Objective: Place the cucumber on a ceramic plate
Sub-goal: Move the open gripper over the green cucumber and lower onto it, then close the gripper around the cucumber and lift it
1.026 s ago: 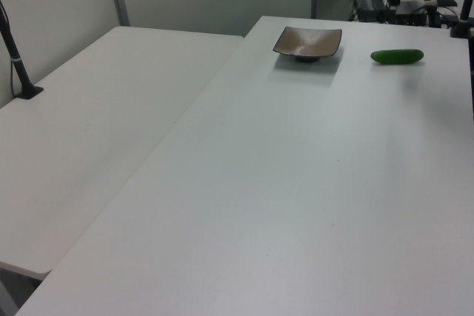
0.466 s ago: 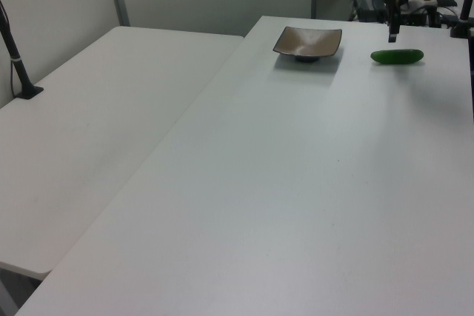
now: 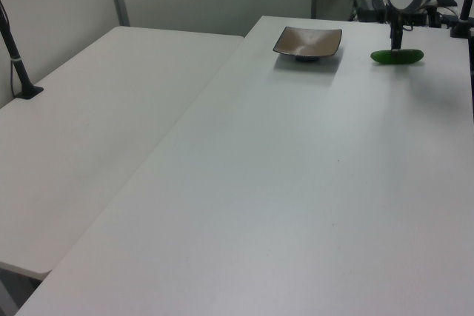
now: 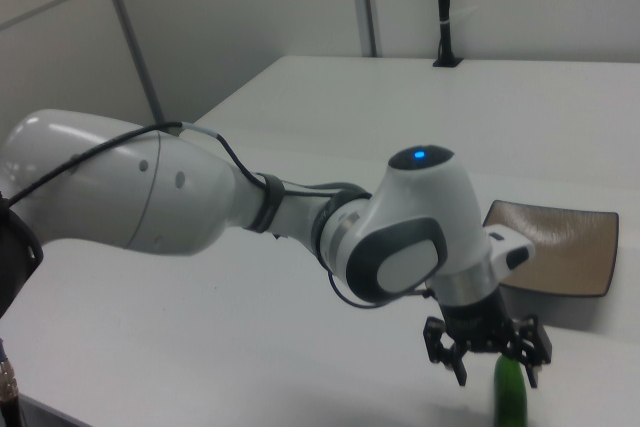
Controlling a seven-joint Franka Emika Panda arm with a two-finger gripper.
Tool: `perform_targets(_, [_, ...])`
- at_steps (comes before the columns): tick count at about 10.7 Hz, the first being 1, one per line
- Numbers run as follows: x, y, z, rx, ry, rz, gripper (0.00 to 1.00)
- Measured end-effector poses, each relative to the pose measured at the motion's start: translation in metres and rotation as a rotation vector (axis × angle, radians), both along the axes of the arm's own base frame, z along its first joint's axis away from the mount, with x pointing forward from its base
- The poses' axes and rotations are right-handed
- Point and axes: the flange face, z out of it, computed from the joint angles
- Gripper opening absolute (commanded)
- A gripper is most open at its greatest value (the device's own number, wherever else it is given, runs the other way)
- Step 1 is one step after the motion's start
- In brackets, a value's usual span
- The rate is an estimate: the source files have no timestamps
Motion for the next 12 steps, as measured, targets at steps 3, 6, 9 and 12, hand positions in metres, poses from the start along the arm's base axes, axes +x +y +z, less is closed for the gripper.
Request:
perform_targets(3, [-0.004, -0.003, -0.022, 0.001, 0.01, -0.002, 1.0])
perform_targets(6, [-0.006, -0.003, -0.037, -0.031, 0.021, 0.033, 0.88])
perform_targets(9, [-0.013, -0.008, -0.042, -0.059, 0.059, 0.057, 0.54])
perform_targets(12, [-0.014, -0.007, -0.043, -0.066, 0.068, 0.067, 0.0])
